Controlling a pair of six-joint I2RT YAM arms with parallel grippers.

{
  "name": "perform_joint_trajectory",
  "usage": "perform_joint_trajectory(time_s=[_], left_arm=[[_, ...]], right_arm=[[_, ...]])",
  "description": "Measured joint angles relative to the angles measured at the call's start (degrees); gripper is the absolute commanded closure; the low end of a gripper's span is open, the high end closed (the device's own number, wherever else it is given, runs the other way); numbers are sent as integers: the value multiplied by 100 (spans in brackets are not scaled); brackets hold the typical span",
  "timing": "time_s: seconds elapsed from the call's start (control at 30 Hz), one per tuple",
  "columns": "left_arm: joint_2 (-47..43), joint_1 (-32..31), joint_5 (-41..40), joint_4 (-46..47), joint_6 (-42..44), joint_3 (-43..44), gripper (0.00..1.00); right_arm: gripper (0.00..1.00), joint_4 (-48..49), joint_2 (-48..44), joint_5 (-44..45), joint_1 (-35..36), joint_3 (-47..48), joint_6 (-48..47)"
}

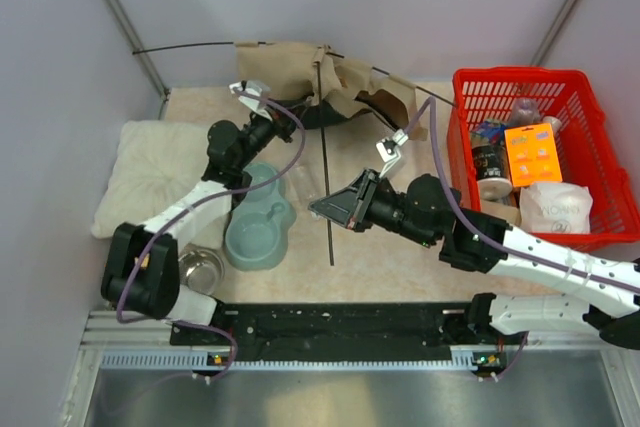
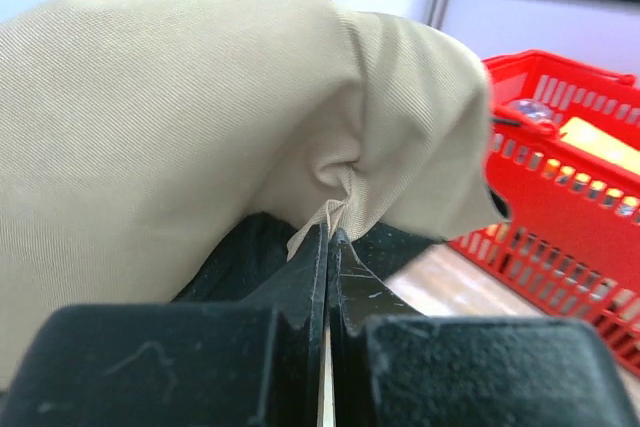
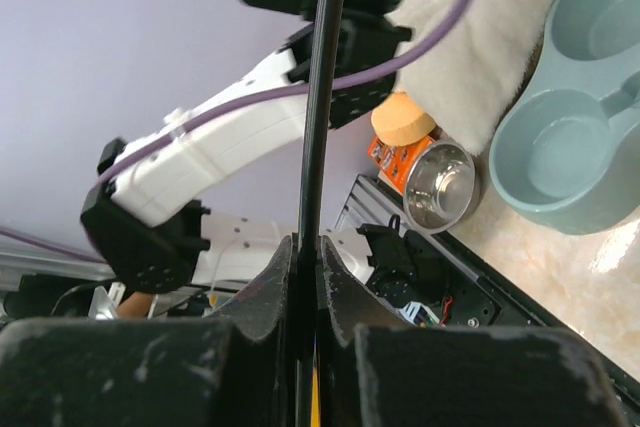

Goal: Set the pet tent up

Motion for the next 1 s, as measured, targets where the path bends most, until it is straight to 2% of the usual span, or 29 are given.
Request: perform_joint_trajectory(time_s=[0.2,0.57,0.83,1.0], left_arm=[[-1338,-68,306,-1685,-326,-33,100],[-3202,-282,472,-3899,-590,-774,100],[-3987,-286,321,-4662,-776,-1167,100],[-4107,-284,684,-4524,-1029,-1386,100]], right_arm=[[100,306,-9,-48,-17,-308,76],[100,1025,326,-411,-17,-385,70],[100,1259,476,-533,-17,-623,149],[100,1261,540,-531,-20,-636,181]])
